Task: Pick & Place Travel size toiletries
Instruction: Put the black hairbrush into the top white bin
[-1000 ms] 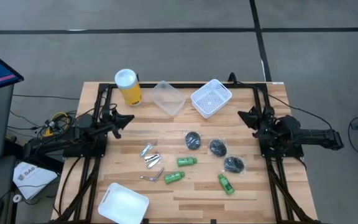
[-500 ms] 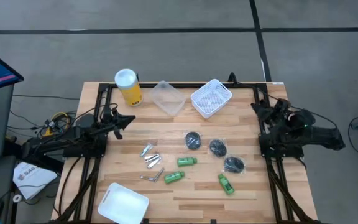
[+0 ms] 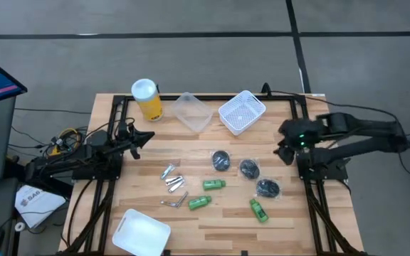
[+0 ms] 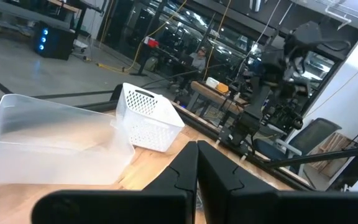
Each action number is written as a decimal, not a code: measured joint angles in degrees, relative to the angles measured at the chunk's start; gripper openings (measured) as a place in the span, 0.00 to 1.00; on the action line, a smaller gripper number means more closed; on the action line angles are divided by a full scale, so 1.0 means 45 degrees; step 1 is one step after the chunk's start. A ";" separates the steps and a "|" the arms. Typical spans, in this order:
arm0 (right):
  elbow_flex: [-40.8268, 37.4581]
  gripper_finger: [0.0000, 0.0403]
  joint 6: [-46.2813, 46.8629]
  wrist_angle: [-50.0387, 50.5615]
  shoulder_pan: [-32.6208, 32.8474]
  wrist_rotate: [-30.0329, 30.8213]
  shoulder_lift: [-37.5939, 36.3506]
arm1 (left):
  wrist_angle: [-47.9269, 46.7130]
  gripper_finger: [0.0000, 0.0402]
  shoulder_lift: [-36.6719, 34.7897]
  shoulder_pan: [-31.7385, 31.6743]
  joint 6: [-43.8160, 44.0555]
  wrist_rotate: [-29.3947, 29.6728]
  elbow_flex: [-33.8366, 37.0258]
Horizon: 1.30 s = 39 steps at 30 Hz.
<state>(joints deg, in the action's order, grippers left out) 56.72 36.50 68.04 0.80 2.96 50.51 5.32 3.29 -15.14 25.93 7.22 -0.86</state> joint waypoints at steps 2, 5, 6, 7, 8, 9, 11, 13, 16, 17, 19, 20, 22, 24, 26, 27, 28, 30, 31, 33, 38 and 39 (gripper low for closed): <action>0.0087 0.65 0.0395 0.0143 0.0400 -0.0478 0.1247 | 0.0003 0.00 0.0023 0.0001 0.0000 0.0000 0.0000; -0.0034 0.75 0.1032 0.0479 0.1236 -0.1367 0.2904 | 0.0036 0.00 0.0083 0.0005 0.0000 0.0000 0.0000; -0.0068 0.77 0.1196 0.0539 0.1553 -0.1617 0.3358 | 0.0053 0.00 0.0087 0.0004 0.0000 0.0000 0.0000; -0.0171 0.79 0.1298 0.0754 0.1906 -0.1767 0.3791 | 0.0084 0.00 0.0119 0.0005 0.0000 0.0000 0.0000; -0.0241 0.80 0.1382 0.1104 0.2262 -0.1903 0.4241 | 0.0106 0.00 0.0167 0.0000 0.0000 0.0005 0.0000; -0.0266 0.81 0.1531 0.1118 0.2578 -0.2005 0.4660 | 0.0075 0.00 0.0185 0.0001 0.0000 0.0001 0.0000; -0.0462 0.81 0.1922 0.0849 0.3268 -0.2030 0.5300 | 0.0120 0.00 0.0249 0.0003 0.0000 -0.0002 0.0000; -0.0809 0.81 0.2494 0.0935 0.4011 -0.2101 0.5689 | 0.0114 0.00 0.0331 0.0000 0.0000 0.0010 0.0000; -0.1551 0.79 0.3845 0.0190 0.4908 -0.2746 0.5972 | 0.0235 0.00 0.0414 0.0005 0.0000 0.0001 -0.0005; -0.1847 0.79 0.4564 -0.0219 0.5195 -0.3090 0.5934 | 0.0184 0.00 0.0419 0.0000 0.0000 0.0015 -0.0005; -0.2421 0.78 0.6324 -0.1679 0.5731 -0.3706 0.5828 | 0.0242 0.00 0.0427 0.0000 0.0000 0.0011 0.0000; -0.2701 0.78 0.7254 -0.2306 0.5986 -0.3977 0.5734 | 0.0288 0.00 0.0460 0.0003 0.0000 0.0016 0.0000; -0.3229 0.78 0.9171 -0.3214 0.6474 -0.4268 0.5543 | 0.0241 0.00 0.0474 0.0000 0.0000 0.0008 0.0000; -0.3671 0.78 1.0959 -0.4153 0.6831 -0.4274 0.5386 | 0.0296 0.00 0.0522 0.0005 0.0005 0.0005 0.0000; -0.4186 0.78 1.2384 -0.4681 0.7089 -0.4238 0.5224 | 0.0263 0.00 0.0568 0.0001 0.0000 0.0006 0.0000; -0.4420 0.78 1.2867 -0.4932 0.7178 -0.4046 0.5193 | 0.0277 0.00 0.0569 0.0000 0.0000 0.0000 0.0000; -0.4663 0.78 1.3313 -0.5224 0.7236 -0.3901 0.5168 | 0.0310 0.00 0.0569 0.0000 0.0000 0.0002 0.0000; -0.5076 0.78 1.3970 -0.5646 0.7247 -0.3673 0.5146 | 0.0321 0.00 0.0580 0.0003 0.0003 0.0005 0.0000; -0.5269 0.78 1.4086 -0.5854 0.7247 -0.3627 0.5151 | 0.0324 0.00 0.0587 0.0000 0.0000 0.0000 0.0000; -0.5657 0.78 1.4125 -0.6609 0.7247 -0.3547 0.5184 | 0.0393 0.00 0.0666 0.0000 0.0000 0.0005 0.0000; -0.6130 0.77 1.4158 -0.8328 0.7217 -0.3060 0.5223 | 0.0381 0.00 0.0800 0.0000 0.0002 0.0005 0.0000; -0.6151 0.76 1.4270 -0.8427 0.7213 -0.3074 0.5261 | 0.0379 0.00 0.0814 0.0002 0.0000 0.0002 0.0000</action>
<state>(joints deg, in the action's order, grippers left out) 29.05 100.71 30.12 33.26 -10.87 74.18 7.03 6.95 -15.13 25.93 7.23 -0.86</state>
